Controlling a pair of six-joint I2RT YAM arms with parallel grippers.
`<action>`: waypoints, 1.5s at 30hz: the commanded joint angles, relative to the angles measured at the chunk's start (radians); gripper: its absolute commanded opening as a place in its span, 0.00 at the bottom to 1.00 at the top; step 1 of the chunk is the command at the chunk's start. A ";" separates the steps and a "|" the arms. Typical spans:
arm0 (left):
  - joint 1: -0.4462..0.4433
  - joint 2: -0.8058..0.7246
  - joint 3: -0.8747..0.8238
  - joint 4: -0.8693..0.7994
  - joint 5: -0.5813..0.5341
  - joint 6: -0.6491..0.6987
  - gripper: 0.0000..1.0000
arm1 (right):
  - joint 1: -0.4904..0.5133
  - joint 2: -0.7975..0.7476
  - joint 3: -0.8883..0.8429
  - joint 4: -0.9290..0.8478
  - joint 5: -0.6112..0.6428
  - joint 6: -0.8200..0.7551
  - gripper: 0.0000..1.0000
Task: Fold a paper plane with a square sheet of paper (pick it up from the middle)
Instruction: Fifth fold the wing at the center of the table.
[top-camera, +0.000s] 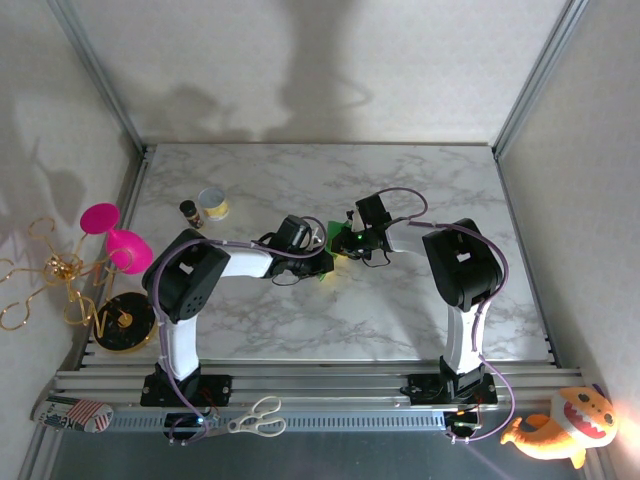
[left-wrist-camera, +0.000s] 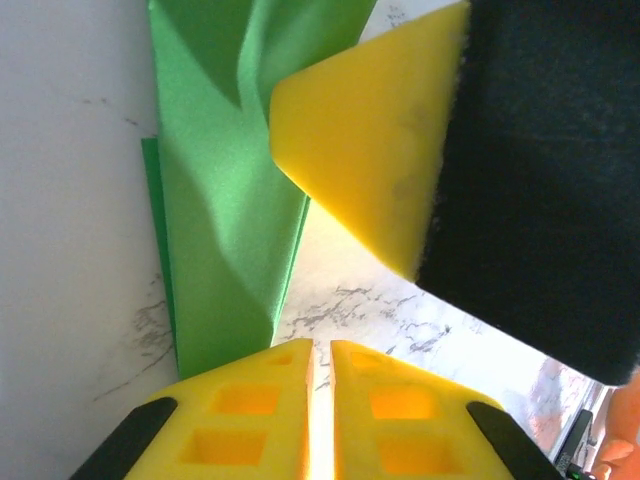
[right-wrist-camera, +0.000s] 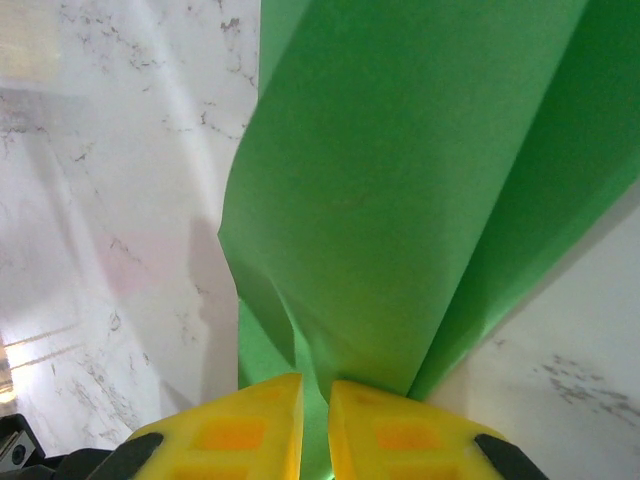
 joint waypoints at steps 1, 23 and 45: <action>-0.019 0.020 -0.010 -0.038 -0.019 0.009 0.12 | -0.011 0.082 -0.020 -0.063 0.124 -0.006 0.19; -0.059 -0.071 -0.003 -0.199 -0.082 0.065 0.11 | -0.007 0.108 0.006 -0.110 0.171 0.007 0.17; -0.054 -0.152 0.026 -0.193 -0.107 0.053 0.11 | -0.004 0.109 0.013 -0.118 0.171 0.004 0.16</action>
